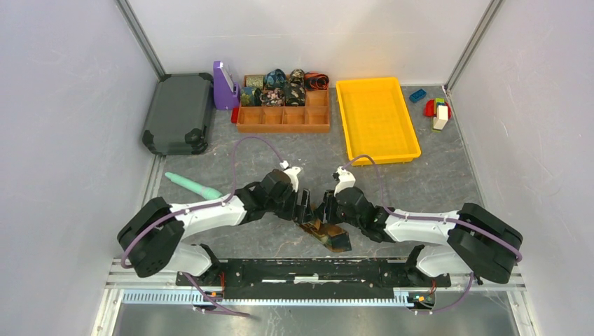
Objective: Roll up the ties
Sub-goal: Roll the tie at the center of the board.
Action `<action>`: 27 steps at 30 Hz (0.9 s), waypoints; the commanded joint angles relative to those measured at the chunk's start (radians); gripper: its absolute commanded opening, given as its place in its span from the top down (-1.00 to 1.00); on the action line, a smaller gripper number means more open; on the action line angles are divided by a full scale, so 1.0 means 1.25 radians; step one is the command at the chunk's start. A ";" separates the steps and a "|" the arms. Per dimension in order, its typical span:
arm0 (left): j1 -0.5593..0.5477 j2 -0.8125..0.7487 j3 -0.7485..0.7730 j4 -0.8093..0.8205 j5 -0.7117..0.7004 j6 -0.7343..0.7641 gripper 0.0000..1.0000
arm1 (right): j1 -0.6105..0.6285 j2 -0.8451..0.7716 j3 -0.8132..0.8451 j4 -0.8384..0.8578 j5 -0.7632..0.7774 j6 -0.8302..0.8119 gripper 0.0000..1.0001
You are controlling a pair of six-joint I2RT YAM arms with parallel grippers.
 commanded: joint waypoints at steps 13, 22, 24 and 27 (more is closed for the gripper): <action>0.002 0.081 -0.018 0.108 0.073 -0.047 -0.54 | 0.000 -0.007 -0.031 -0.027 -0.013 0.005 0.34; 0.001 0.105 -0.042 0.150 0.040 -0.085 -0.35 | 0.000 -0.022 -0.033 -0.031 -0.012 0.007 0.35; 0.001 0.101 -0.052 0.164 0.030 -0.092 -0.25 | 0.000 -0.023 -0.035 -0.031 -0.012 0.009 0.35; 0.001 0.095 -0.063 0.177 0.020 -0.099 -0.04 | 0.000 -0.026 -0.035 -0.031 -0.013 0.010 0.35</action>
